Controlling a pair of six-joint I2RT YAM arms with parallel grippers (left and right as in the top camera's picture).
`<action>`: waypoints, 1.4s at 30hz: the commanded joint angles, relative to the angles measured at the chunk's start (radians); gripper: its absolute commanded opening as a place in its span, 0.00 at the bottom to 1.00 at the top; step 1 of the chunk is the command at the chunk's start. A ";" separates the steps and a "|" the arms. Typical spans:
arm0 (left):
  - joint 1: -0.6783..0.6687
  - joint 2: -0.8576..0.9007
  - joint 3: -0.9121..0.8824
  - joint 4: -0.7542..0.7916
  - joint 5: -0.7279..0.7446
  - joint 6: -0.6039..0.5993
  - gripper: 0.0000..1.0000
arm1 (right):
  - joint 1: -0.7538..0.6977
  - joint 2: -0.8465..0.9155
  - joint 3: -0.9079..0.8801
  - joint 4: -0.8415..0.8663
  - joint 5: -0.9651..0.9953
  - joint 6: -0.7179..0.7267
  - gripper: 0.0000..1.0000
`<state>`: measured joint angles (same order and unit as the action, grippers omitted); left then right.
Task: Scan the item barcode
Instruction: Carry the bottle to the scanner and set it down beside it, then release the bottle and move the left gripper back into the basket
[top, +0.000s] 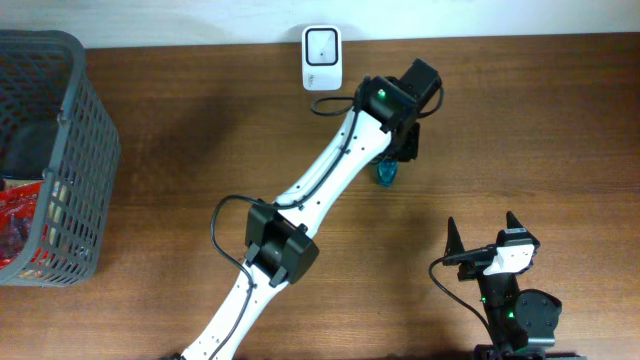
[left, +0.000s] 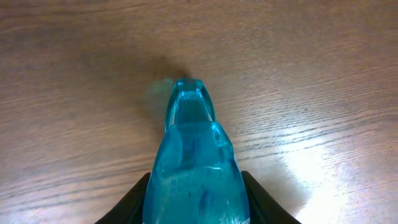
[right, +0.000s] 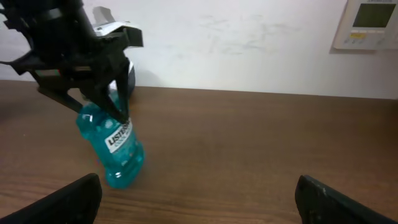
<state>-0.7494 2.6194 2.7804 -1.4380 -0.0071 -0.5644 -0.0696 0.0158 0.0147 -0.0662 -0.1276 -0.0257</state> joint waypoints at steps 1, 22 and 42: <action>-0.018 0.000 0.014 0.029 -0.013 0.016 0.20 | -0.003 -0.006 -0.009 -0.001 0.008 0.003 0.98; -0.020 0.010 0.026 0.120 -0.016 0.017 0.82 | -0.003 -0.007 -0.009 -0.001 0.008 0.004 0.98; 0.396 -0.334 0.358 -0.166 -0.019 0.151 0.99 | -0.003 -0.006 -0.009 -0.001 0.008 0.003 0.98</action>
<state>-0.5045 2.4355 3.1214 -1.5558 -0.0151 -0.4366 -0.0696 0.0158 0.0143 -0.0662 -0.1276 -0.0261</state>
